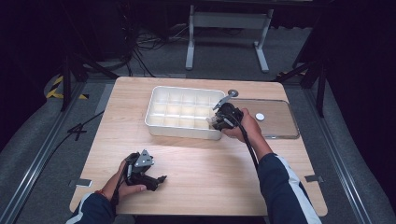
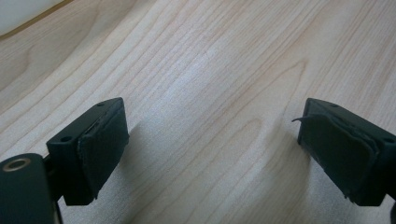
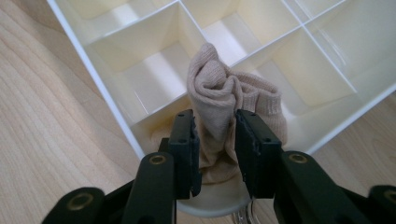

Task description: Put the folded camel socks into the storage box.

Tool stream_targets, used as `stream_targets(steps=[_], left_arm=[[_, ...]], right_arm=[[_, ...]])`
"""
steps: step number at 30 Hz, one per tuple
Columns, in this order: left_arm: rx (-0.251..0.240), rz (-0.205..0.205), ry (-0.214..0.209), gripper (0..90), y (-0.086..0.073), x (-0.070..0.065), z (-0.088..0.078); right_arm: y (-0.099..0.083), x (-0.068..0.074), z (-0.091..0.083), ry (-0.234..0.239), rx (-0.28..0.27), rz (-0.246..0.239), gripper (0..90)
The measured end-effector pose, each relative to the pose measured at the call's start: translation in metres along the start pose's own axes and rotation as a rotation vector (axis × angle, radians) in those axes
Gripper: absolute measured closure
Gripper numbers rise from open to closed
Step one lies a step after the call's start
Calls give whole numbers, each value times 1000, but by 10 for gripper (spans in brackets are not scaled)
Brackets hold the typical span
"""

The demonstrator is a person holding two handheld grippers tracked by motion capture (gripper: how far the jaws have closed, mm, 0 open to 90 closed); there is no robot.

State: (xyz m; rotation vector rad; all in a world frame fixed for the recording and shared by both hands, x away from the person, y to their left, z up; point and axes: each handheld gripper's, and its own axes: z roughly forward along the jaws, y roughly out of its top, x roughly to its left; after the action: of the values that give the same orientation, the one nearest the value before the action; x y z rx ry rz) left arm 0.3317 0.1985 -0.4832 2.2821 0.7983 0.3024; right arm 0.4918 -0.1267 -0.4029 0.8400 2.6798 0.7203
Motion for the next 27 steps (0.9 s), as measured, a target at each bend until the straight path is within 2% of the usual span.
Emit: stream_targets(steps=[3,4,12,27], left_arm=[[0,0,0,88,0,0,0],[1,1,0,88,0,0,0],[0,0,0,88,0,0,0],[3,3,0,88,0,0,0]], right_arm=[[-1,1,-4,-6,-17,-9,694],[-3,0,-6,-7,-38,10,694],[-8,0,-18,2,-98,6,681],[-15,3,-39,-8,-146,-14,652]])
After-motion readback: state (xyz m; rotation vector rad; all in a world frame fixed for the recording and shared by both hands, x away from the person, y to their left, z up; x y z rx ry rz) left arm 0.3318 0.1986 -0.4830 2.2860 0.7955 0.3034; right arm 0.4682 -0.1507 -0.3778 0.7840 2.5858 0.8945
